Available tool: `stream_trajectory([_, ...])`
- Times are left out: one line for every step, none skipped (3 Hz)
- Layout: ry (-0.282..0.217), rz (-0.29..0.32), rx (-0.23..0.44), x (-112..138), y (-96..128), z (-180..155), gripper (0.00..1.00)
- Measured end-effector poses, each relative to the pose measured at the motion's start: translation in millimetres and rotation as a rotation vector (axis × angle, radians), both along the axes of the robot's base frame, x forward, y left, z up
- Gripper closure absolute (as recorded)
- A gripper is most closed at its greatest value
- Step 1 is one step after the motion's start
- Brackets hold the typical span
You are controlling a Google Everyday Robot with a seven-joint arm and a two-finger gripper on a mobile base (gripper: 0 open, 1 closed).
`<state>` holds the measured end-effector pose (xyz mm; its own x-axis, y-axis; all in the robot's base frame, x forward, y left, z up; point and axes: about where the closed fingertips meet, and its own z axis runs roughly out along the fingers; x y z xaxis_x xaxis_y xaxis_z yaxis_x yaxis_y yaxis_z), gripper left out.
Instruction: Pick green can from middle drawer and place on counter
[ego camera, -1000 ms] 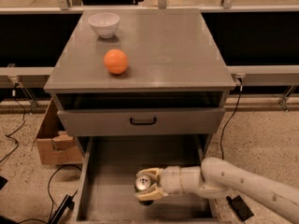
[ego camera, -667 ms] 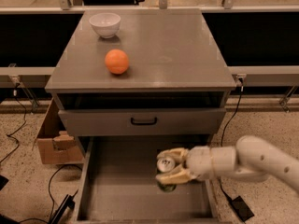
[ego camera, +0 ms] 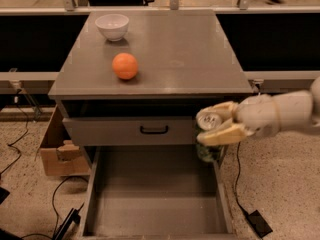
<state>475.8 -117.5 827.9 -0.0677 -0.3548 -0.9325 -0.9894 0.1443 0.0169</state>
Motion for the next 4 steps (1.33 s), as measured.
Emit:
stream_trajectory([0.01, -0.053, -0.005, 36, -14, 67, 1.0])
stream_trajectory([-0.024, -0.169, 0.042, 90, -27, 133, 1.0])
stream_trajectory([-0.103, -0.337, 0.102, 145, -41, 188, 1.0])
stream_trajectory([-0.143, -0.458, 0.115, 191, -41, 197, 1.0])
